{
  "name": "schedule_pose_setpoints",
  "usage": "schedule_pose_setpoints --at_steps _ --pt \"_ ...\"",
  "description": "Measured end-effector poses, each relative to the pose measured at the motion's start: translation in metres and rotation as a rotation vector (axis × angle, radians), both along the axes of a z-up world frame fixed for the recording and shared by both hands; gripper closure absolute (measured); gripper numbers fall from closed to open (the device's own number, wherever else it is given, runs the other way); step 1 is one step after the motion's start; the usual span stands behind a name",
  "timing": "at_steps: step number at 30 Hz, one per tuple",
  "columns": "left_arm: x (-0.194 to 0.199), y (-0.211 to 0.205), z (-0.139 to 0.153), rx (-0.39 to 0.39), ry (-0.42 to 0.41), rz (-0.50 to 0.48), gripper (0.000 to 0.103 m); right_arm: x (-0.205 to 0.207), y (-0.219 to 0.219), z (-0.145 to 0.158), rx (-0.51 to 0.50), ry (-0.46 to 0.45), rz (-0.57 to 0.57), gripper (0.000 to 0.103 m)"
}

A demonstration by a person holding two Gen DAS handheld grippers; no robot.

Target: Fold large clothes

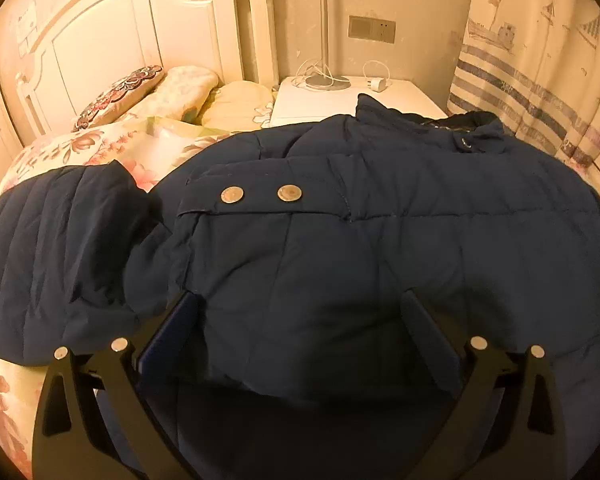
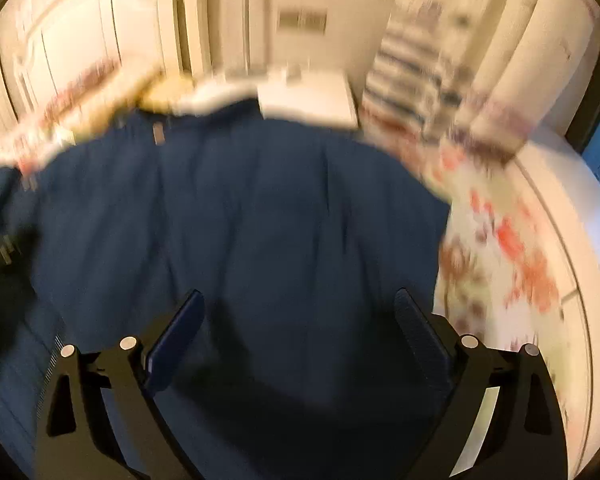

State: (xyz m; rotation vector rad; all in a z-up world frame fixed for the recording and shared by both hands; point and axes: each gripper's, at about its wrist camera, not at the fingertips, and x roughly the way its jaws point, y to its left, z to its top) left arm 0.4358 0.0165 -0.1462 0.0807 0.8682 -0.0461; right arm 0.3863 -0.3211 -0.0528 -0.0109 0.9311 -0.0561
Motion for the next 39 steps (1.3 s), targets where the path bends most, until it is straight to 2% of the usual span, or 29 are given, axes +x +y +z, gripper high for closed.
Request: schedule_pose_setpoints --at_steps 2,4,6,7,9,12,14,15,17,20,21,24,26,28,30,33,35,37,39 --pt "0.000 0.000 0.000 -0.004 -0.001 0.000 0.002 0.014 -0.002 0.009 0.053 -0.032 -0.014 0.012" --pt "0.000 0.002 0.001 -0.014 -0.002 -0.001 0.002 0.035 -0.002 0.003 0.063 -0.004 0.002 0.012" --pt "-0.001 0.002 0.001 -0.020 -0.003 -0.002 0.002 0.066 -0.003 -0.031 0.059 0.204 0.006 0.007" --pt "-0.001 0.002 0.001 -0.022 -0.004 -0.001 0.002 0.071 -0.002 -0.037 0.058 0.239 0.008 0.007" --pt "-0.001 0.002 0.001 -0.022 -0.002 -0.001 0.002 0.075 0.002 -0.023 0.039 0.198 -0.020 0.007" --pt "-0.001 0.001 0.002 -0.014 0.000 -0.001 0.002 0.083 0.008 0.000 0.073 0.085 -0.033 0.007" --pt "-0.001 0.002 0.002 -0.013 0.000 0.000 0.002 0.097 0.012 0.002 0.051 0.051 -0.040 0.007" --pt "-0.001 0.002 0.002 -0.014 0.000 -0.001 0.002 0.107 0.012 -0.006 0.038 0.074 -0.042 0.007" --pt "-0.001 0.002 0.002 -0.016 0.001 -0.001 0.002 0.130 0.010 -0.031 0.048 0.179 -0.057 0.004" --pt "-0.001 0.001 0.001 -0.013 0.002 0.000 0.002 0.140 0.007 -0.037 0.072 0.180 -0.050 0.005" --pt "-0.001 0.001 0.001 -0.012 0.002 0.000 0.002 0.138 0.006 -0.033 0.078 0.177 -0.068 0.005" --pt "-0.001 0.001 0.001 -0.009 0.005 -0.001 0.002 0.118 0.005 -0.015 0.156 0.073 -0.074 0.005" --pt "-0.001 0.001 0.001 -0.008 0.007 -0.001 0.002 0.114 0.009 -0.020 0.157 0.088 -0.042 0.004" --pt "-0.001 0.002 0.001 -0.009 0.005 -0.002 0.002 0.113 0.014 -0.036 0.100 0.157 -0.004 0.004" --pt "-0.001 0.002 0.000 -0.008 0.007 0.000 0.002 0.104 0.016 -0.028 0.069 0.139 -0.022 0.005" --pt "-0.001 0.001 0.000 -0.008 0.007 0.000 0.002 0.068 0.015 -0.003 0.151 0.037 -0.037 0.005" --pt "-0.001 0.001 0.000 -0.006 0.007 -0.001 0.002 0.040 0.019 0.007 0.130 -0.012 -0.013 0.005" --pt "-0.001 0.001 0.000 -0.005 0.007 -0.001 0.002 0.022 0.023 0.001 0.086 0.009 0.004 0.005" --pt "-0.001 0.002 0.000 -0.007 0.006 -0.001 0.002 0.014 0.022 -0.022 0.054 0.092 0.023 0.004"
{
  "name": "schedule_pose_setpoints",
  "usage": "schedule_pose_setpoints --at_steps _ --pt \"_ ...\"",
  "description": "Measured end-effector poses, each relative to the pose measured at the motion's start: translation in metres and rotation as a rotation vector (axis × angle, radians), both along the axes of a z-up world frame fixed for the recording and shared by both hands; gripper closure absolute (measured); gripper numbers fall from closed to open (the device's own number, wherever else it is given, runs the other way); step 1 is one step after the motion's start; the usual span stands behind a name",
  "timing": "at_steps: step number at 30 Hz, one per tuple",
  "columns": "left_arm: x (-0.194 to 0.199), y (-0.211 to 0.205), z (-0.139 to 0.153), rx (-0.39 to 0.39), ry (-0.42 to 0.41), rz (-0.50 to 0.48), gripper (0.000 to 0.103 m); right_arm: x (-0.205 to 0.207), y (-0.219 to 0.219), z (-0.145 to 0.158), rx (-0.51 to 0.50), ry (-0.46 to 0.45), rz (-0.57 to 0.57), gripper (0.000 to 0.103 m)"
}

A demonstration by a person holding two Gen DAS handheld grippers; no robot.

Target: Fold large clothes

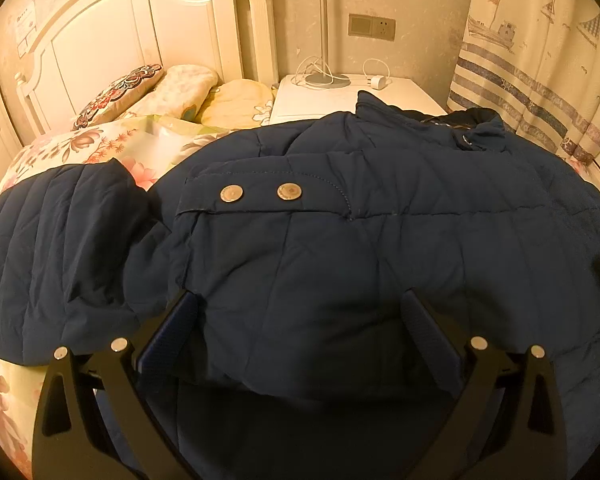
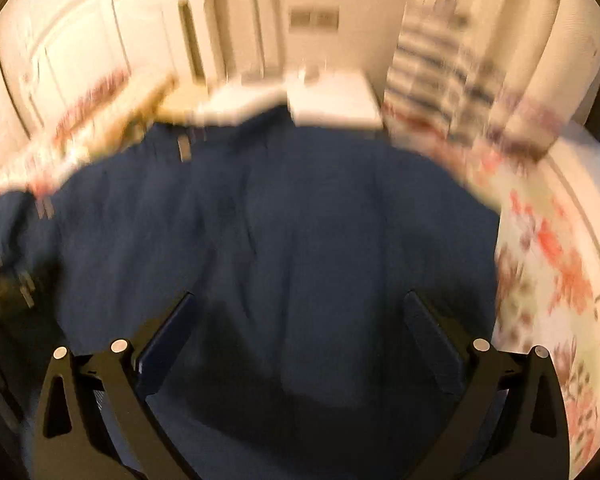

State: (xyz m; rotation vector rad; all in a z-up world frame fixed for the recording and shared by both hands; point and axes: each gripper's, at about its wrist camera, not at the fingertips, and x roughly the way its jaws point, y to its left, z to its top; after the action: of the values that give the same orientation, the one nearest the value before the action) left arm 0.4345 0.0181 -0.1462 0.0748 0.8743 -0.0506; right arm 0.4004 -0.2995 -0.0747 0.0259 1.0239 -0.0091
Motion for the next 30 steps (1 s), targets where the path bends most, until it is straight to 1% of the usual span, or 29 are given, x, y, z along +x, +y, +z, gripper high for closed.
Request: schedule_pose_setpoints --at_steps 1,2,4,6,7,8,9,10,11,14,15,16,17,18,19,20,21,22,23,25,27,28,29,30 --pt "0.000 -0.001 0.000 0.001 -0.001 0.001 0.002 -0.004 -0.003 -0.008 0.003 0.007 0.017 0.004" --pt "0.000 -0.001 0.000 0.003 -0.001 0.002 0.002 -0.007 -0.005 -0.008 0.015 -0.001 0.017 0.005" --pt "0.000 -0.001 0.000 0.005 -0.001 0.002 0.002 -0.016 -0.011 0.002 0.030 -0.018 -0.019 0.005" --pt "0.000 -0.001 0.000 0.004 -0.002 0.001 0.002 -0.033 -0.015 0.015 0.078 -0.075 -0.028 0.005" --pt "0.000 -0.001 -0.001 0.005 -0.001 0.001 0.002 -0.044 -0.017 0.018 0.082 -0.091 -0.031 0.005" --pt "0.000 -0.001 -0.001 0.005 -0.001 0.001 0.002 -0.049 -0.018 0.016 0.063 -0.090 -0.036 0.005" --pt "0.000 -0.001 0.000 0.004 -0.001 0.001 0.002 -0.053 -0.020 0.008 0.020 -0.064 -0.041 0.004" --pt "-0.001 -0.001 0.000 0.003 -0.001 0.000 0.002 -0.055 -0.022 -0.004 -0.018 -0.021 -0.042 0.004" --pt "-0.001 -0.001 0.000 0.005 -0.001 0.001 0.002 -0.056 -0.023 -0.008 -0.010 -0.012 -0.028 0.004" --pt "-0.001 -0.001 0.000 0.000 -0.002 0.002 0.002 -0.066 -0.023 0.002 -0.008 -0.032 -0.042 0.005" --pt "-0.002 0.000 0.001 -0.003 -0.004 0.003 0.002 -0.069 -0.020 0.008 0.008 -0.057 -0.040 0.005" --pt "-0.003 0.002 0.002 -0.014 -0.009 0.004 0.002 -0.070 -0.015 0.014 0.017 -0.087 -0.032 0.005" --pt "-0.006 0.008 0.005 -0.038 -0.018 0.006 0.007 -0.070 -0.011 0.018 0.016 -0.106 -0.024 0.005" --pt "-0.011 0.018 0.011 -0.082 -0.033 0.020 0.011 -0.068 -0.005 0.019 0.005 -0.130 -0.011 0.005" --pt "-0.016 0.031 0.019 -0.135 -0.048 0.041 0.017 -0.065 0.001 0.019 -0.002 -0.140 0.002 0.005" --pt "-0.025 0.052 0.028 -0.217 -0.066 0.071 0.017 -0.060 0.005 0.015 -0.003 -0.135 0.016 0.005" --pt "-0.035 0.076 0.037 -0.277 -0.090 0.131 0.017 -0.053 0.007 0.006 -0.010 -0.108 0.026 0.004" --pt "-0.043 0.094 0.043 -0.301 -0.107 0.182 0.015 -0.045 0.009 -0.007 -0.023 -0.046 0.027 0.004" --pt "-0.057 0.129 0.050 -0.324 -0.128 0.276 0.015 -0.038 0.008 -0.012 -0.021 -0.013 0.028 0.004" --pt "-0.086 0.188 0.057 -0.349 -0.169 0.442 0.015 -0.036 0.005 -0.011 -0.012 -0.020 0.033 0.004" --pt "-0.112 0.238 0.058 -0.373 -0.197 0.570 0.015 -0.035 0.001 -0.012 0.005 -0.023 0.035 0.004" --pt "-0.127 0.270 0.058 -0.385 -0.202 0.652 0.015 -0.035 0.000 -0.012 0.009 -0.024 0.035 0.004" --pt "-0.138 0.295 0.057 -0.401 -0.201 0.708 0.015 -0.034 0.000 -0.012 0.009 -0.025 0.036 0.004" --pt "-0.147 0.327 0.053 -0.435 -0.185 0.761 0.015 -0.033 0.000 -0.012 0.006 -0.026 0.036 0.004"
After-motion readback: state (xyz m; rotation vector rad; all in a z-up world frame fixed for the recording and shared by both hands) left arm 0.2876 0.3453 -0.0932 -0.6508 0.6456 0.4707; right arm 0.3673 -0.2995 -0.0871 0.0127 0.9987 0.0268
